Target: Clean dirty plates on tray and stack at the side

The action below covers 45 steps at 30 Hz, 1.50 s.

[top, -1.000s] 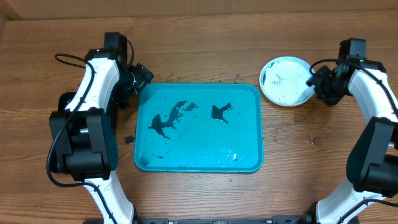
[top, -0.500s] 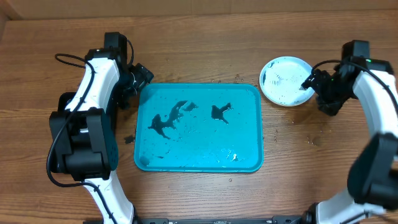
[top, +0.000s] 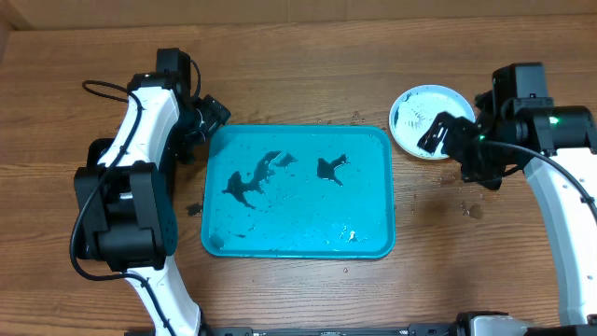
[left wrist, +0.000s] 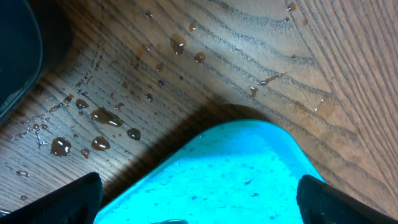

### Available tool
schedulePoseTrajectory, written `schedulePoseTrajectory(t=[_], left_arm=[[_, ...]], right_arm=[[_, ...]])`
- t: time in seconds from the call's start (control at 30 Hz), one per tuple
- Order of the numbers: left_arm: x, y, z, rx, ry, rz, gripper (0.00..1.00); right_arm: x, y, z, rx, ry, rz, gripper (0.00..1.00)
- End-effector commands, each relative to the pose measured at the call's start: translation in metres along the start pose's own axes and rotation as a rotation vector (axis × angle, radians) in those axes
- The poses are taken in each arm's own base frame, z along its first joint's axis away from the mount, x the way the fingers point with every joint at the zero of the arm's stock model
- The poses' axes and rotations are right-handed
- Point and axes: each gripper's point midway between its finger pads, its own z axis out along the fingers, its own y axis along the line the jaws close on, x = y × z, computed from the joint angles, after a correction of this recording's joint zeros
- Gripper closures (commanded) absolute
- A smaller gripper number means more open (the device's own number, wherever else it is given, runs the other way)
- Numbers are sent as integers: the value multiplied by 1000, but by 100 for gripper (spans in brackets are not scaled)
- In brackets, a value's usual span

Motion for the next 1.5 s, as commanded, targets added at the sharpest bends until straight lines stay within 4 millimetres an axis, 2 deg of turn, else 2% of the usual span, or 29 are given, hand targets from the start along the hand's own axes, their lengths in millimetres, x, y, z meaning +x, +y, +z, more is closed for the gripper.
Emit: schedulePoseTrajectory(t=[0.0,0.1,0.3,0.7,1.1,1.2,1.3,1.47], left_arm=[[-4,2,-7,3,-22,3,0],[-3,2,-7,3,-21,4,0],[-3,2,-7,3,-22,4,0],[-3,2,-7,3,-21,4,0],[-3,2,-7,3,-21,4,0],[-3,2,-7,3,-22,4,0],[-3,2,-7,3,-21,4,1],[-3,2,-7,3,-21,4,0]], right_arm=[[9,4,-5,-11,24,-12,0],[25,-5,-6,25,89,10,0],[34,-15,-8,77,120,23,0],[26,-17,-8,80,91,28,0],[12,-37,-17,85,47,106,0],[7,-36,-24,76,-9,95,0],[-10,-26,-40,25,-139,57,0],[-26,-7,-78,-69,-348,-7,0]])
